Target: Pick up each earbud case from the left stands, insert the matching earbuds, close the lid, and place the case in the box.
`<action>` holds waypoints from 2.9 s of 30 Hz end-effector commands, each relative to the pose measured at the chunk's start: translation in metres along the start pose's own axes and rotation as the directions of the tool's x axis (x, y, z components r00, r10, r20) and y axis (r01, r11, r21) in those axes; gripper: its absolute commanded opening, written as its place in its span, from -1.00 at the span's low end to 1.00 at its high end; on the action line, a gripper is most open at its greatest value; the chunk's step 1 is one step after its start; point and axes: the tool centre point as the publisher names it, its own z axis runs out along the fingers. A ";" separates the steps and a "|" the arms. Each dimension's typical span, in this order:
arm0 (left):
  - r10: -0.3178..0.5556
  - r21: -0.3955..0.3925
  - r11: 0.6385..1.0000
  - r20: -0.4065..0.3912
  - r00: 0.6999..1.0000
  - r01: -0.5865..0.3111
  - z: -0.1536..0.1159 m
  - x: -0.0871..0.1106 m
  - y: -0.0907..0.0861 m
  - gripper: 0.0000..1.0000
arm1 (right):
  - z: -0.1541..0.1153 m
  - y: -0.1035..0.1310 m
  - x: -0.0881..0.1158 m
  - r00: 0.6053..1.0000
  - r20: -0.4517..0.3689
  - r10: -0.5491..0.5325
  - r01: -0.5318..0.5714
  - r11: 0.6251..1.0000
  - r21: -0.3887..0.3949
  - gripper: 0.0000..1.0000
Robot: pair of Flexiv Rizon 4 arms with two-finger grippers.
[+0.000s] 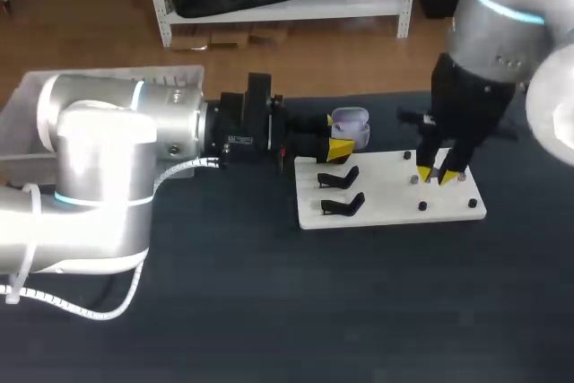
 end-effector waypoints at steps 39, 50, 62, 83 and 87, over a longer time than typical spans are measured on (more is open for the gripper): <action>0.005 -0.006 1.000 0.009 1.000 -0.005 0.000 0.002 -0.001 -1.00 | -0.070 0.113 -0.008 0.919 0.194 -0.345 0.360 0.931 -0.052 -1.00; 0.005 -0.006 1.000 0.009 1.000 -0.005 0.000 0.002 -0.001 -1.00 | -0.048 0.118 -0.013 0.899 0.195 -0.391 0.400 0.916 -0.007 -1.00; 0.005 -0.006 1.000 0.009 1.000 -0.005 0.000 0.002 -0.001 -1.00 | -0.037 0.120 -0.024 0.895 0.188 -0.404 0.409 0.913 0.013 -1.00; 0.005 -0.006 1.000 0.009 1.000 -0.005 0.000 0.002 -0.001 -1.00 | -0.030 0.121 -0.033 0.898 0.172 -0.404 0.406 0.913 0.025 -1.00; 0.005 -0.006 1.000 0.009 1.000 -0.005 0.000 0.002 -0.001 -1.00 | -0.029 0.121 -0.033 0.899 0.170 -0.404 0.406 0.913 0.024 -1.00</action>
